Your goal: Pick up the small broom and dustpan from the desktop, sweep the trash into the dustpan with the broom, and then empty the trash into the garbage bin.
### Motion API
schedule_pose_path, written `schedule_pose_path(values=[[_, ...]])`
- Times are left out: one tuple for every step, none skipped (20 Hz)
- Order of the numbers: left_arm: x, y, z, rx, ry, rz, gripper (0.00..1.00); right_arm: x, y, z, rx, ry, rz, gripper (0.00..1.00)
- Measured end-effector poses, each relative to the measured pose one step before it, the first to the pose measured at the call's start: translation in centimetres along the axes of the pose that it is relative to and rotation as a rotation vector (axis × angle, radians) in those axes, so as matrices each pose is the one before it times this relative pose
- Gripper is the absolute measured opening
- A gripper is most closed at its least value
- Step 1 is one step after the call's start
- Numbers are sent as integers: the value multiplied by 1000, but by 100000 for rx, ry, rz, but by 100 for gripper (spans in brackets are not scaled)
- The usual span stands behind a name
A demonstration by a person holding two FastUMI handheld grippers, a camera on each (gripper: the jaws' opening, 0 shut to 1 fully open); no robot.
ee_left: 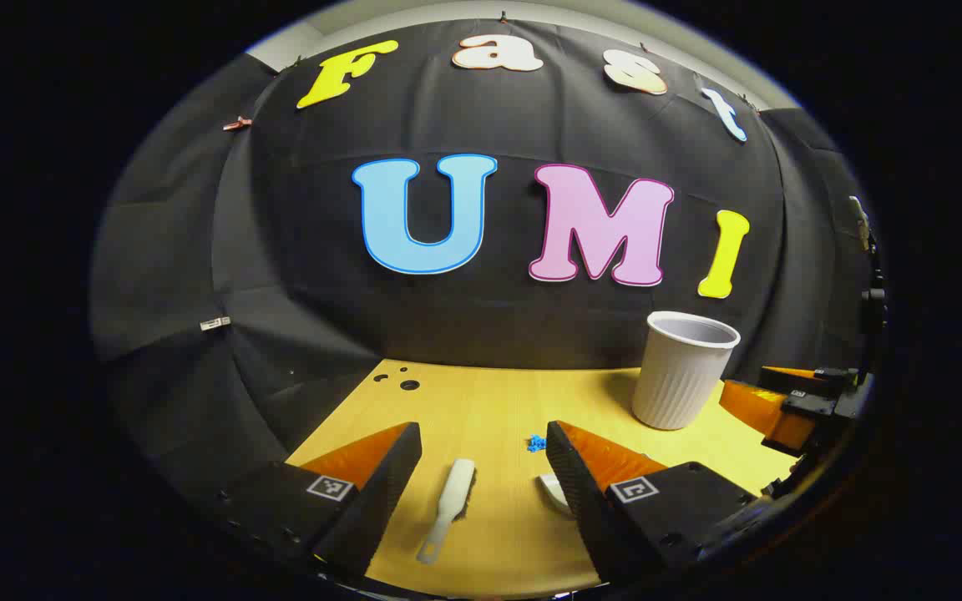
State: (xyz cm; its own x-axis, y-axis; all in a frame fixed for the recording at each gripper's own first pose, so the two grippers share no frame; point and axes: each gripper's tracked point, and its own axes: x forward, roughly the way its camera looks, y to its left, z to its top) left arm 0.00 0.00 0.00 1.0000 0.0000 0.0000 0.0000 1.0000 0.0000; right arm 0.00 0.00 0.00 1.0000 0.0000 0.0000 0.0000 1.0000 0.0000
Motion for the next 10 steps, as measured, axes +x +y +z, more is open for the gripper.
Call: schedule_pose_path(values=[[122, 141, -200, 4, 213, -626, 95, 48, 91, -208, -180, 1345, -685, 98], [59, 230, -146, 155, 18, -734, 95, -3, 323, -86, 868, 754, 9, 98], [206, 250, -112, 338, -292, -552, 95, 68, 516, 11, 723, 122, 250, 98], [137, 304, -111, 276, 66, -32, 95, 61, 456, -2, -605, 117, 186, 98], [176, 309, -367, 91, 486, -12, 95, 112, 371, -338, -865, 833, 49, 98], [172, 66, -413, -256, 773, -609, 95, 72, 303, -294, -29, 1008, 690, 98], [62, 73, -131, -368, 257, -783, 96, 73, 530, -262, 209, 934, 640, 98], [23, 229, -40, -93, 46, -288, 95, 43, 346, -339, -106, 985, 272, 98], [91, 361, -379, 72, 408, -151, 95, 112, 380, -276, -259, 946, 338, 98], [128, 344, -263, -6, 655, -34, 96, 97, 253, -213, -288, 835, 305, 98]])
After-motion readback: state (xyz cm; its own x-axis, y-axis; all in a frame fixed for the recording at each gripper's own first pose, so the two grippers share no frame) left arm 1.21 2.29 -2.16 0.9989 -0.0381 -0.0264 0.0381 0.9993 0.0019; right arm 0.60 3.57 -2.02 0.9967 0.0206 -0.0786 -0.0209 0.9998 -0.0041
